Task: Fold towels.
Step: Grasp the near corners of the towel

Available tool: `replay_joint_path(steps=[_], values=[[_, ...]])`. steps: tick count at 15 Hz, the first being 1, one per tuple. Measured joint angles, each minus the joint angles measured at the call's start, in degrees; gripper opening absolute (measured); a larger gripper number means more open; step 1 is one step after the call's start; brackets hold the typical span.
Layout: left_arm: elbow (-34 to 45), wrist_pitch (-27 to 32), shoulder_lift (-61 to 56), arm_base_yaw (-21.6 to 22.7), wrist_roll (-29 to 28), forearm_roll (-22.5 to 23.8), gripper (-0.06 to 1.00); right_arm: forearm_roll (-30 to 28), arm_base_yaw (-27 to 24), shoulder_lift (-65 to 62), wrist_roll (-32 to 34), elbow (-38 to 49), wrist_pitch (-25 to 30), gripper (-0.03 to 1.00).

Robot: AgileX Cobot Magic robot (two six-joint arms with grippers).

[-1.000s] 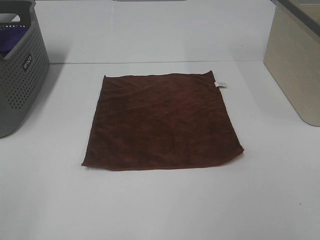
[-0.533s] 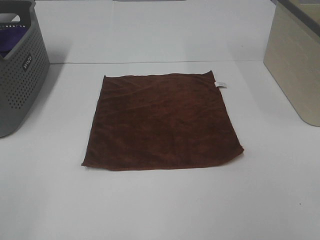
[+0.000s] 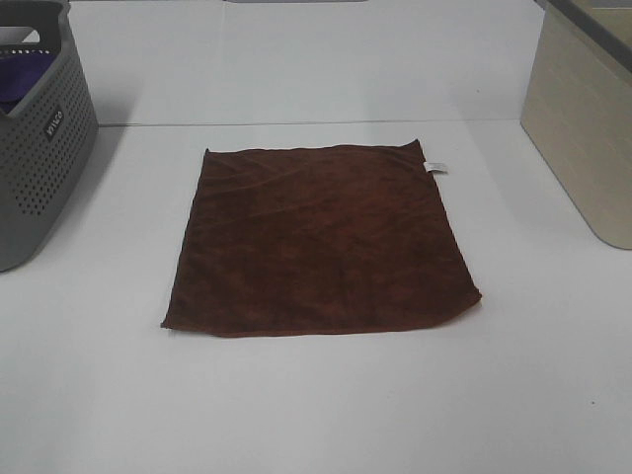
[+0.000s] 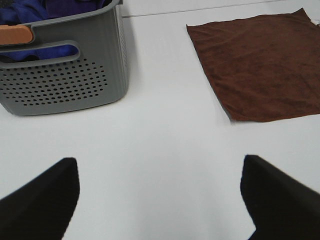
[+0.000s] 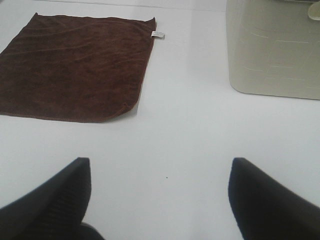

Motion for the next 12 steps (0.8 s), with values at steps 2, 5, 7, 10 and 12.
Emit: replay_joint_path(steps=[2,5,7,10,12], values=[[0.0,-0.1,0.0,0.0,-0.3,0.0,0.8,0.0,0.0,0.1,0.0,-0.1,-0.2,0.74],[-1.4,-4.2,4.1,0.0,-0.6,0.0,0.76,-1.0,0.0,5.6,0.0,-0.9,-7.7,0.74],[-2.4,-10.7,10.5,0.0,-0.6,0.0,0.76,-3.0,0.0,10.8,0.0,-0.9,-13.1,0.74],[-2.5,-19.5,21.8,0.0,-0.7,-1.7,0.76,-3.1,0.0,17.2,2.0,-0.9,-21.2,0.74],[-2.6,-24.1,30.6,0.0,-0.7,-3.8,0.76,-3.0,0.0,22.2,4.1,-0.9,-24.2,0.74]])
